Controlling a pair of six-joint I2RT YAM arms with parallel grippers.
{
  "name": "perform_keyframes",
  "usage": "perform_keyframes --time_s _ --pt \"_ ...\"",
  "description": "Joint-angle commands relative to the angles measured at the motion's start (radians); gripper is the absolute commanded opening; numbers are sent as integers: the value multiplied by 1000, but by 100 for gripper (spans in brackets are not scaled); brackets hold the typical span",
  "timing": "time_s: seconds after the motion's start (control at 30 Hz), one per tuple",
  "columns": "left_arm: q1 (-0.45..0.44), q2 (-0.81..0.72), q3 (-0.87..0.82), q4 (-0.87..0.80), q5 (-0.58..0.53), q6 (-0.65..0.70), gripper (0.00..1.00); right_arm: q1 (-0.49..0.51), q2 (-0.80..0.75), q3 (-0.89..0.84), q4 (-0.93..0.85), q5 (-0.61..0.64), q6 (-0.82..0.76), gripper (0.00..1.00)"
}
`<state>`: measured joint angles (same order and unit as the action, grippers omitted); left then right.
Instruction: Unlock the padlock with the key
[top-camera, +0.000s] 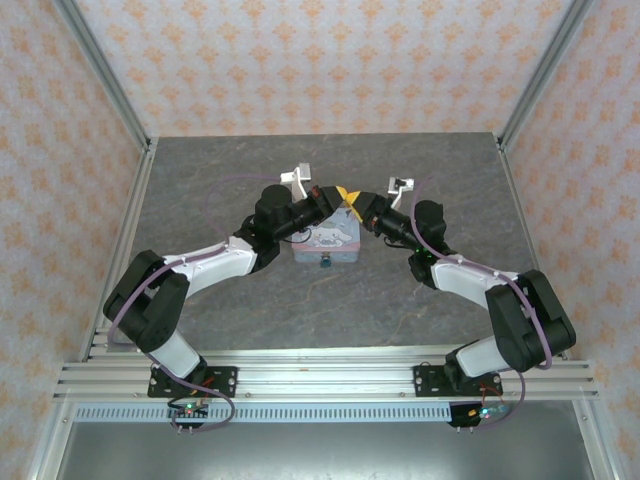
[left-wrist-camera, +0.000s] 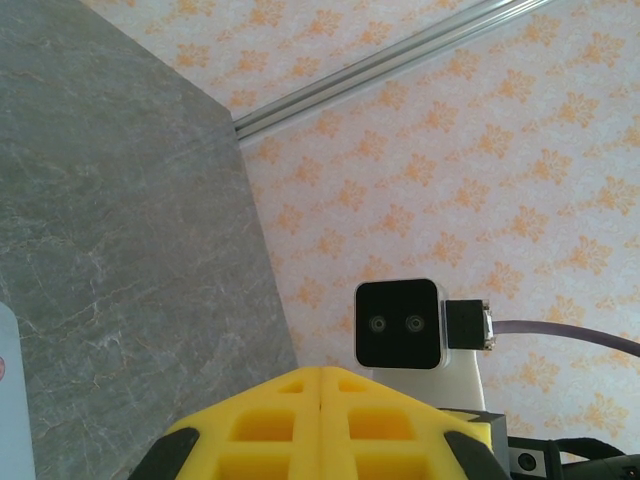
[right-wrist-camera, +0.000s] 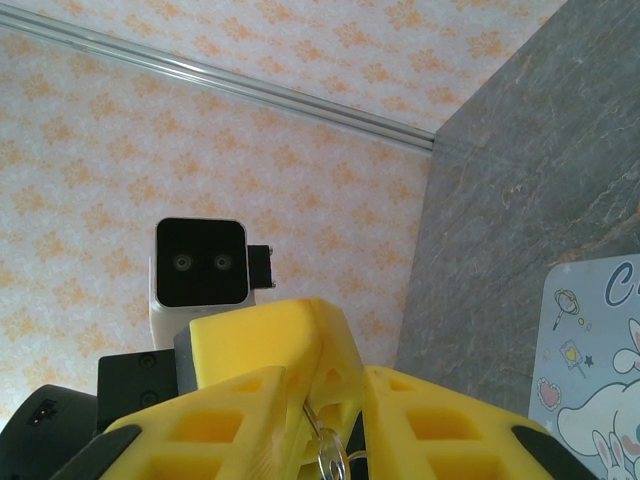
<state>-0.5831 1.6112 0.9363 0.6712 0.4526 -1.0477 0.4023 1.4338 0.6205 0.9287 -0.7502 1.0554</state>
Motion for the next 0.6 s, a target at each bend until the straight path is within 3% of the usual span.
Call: perform_keyframes --time_s 0.0,0.57 --pt "-9 9 25 46 -14 0 0 1 0 -19 68 -18 8 27" --pt "-9 19 32 45 -21 -3 0 1 3 -30 85 -30 21 23"
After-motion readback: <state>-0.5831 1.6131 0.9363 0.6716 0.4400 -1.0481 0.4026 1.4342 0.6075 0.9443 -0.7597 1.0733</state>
